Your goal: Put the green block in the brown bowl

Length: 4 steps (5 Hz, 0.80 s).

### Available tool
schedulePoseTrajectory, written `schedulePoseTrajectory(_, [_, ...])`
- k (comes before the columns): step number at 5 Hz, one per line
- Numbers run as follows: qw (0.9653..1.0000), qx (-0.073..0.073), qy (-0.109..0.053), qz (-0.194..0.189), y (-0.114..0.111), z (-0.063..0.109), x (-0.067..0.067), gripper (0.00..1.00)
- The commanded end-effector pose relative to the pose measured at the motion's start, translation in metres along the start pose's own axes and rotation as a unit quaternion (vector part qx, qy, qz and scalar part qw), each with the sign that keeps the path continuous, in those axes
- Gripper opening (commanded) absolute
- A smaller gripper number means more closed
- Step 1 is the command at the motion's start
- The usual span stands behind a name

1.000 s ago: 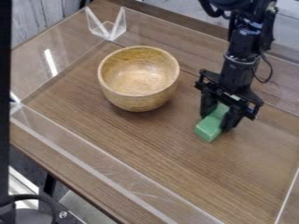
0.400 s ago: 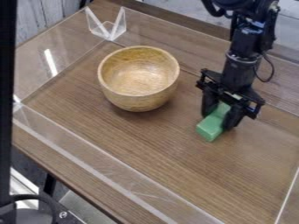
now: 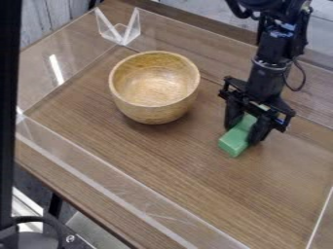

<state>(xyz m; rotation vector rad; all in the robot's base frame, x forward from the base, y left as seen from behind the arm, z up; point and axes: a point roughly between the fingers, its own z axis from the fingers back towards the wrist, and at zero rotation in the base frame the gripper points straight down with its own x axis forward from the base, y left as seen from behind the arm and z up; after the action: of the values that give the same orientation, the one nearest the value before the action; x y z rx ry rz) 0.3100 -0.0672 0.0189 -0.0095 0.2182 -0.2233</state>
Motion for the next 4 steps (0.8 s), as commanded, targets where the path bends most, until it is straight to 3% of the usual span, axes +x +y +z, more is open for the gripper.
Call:
schedulePoseTrajectory(1, [0.9998, 0.002, -0.013, -0.015, -0.001, 0.014, -0.004, 0.00])
schedulePoseTrajectory(2, [0.9995, 0.003, -0.027, -0.015, 0.001, 0.029, -0.011, 0.00])
schedulePoseTrajectory(3, [0.9984, 0.010, -0.054, -0.011, 0.004, 0.057, -0.019, 0.00])
schedulePoseTrajectory(4, [0.9959, 0.018, -0.089, 0.008, 0.022, 0.096, -0.029, 0.00])
